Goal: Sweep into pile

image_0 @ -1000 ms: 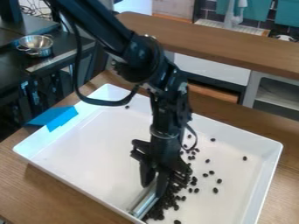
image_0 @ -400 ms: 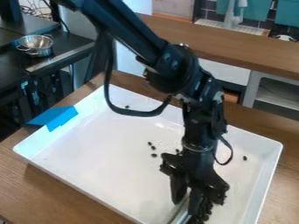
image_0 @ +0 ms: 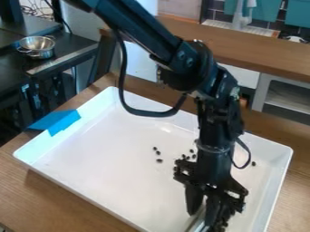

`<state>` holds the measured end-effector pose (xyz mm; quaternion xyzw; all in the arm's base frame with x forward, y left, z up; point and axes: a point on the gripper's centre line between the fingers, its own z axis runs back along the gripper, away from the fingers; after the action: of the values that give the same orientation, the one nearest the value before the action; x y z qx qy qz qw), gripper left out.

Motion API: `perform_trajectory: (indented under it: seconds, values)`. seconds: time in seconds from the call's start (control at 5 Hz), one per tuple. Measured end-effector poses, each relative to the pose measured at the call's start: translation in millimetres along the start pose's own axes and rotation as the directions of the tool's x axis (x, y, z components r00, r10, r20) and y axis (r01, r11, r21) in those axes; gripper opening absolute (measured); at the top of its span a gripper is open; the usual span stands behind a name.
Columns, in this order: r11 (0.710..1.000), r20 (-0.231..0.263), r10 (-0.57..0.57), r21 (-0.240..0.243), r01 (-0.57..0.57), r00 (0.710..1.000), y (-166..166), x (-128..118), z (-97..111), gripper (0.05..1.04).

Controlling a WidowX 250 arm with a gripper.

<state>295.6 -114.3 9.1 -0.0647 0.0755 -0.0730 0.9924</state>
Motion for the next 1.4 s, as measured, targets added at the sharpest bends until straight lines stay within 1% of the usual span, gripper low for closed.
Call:
perform_trajectory:
  seconds: [0.2, 0.4, 0.6, 0.8, 1.0, 1.2, 1.4]
  values:
    - [0.998, -0.009, 0.049, -0.031, -0.049, 0.999, 35, 9, 20, 0.339]
    - [0.995, -0.011, 0.063, -0.079, -0.063, 0.998, 64, 15, 43, 0.339]
    - [0.992, 0.013, 0.079, -0.104, -0.077, 0.997, 107, 16, 62, 0.339]
    - [0.989, 0.089, 0.13, -0.081, -0.123, 0.987, 153, 20, 80, 0.339]
    - [0.992, 0.116, 0.125, -0.029, -0.122, 0.985, 170, 30, 76, 0.339]
    - [0.994, 0.113, 0.109, 0.014, -0.111, 0.988, 180, 36, 60, 0.339]
    - [0.993, 0.095, 0.085, 0.076, -0.092, 0.992, 180, 43, 40, 0.339]
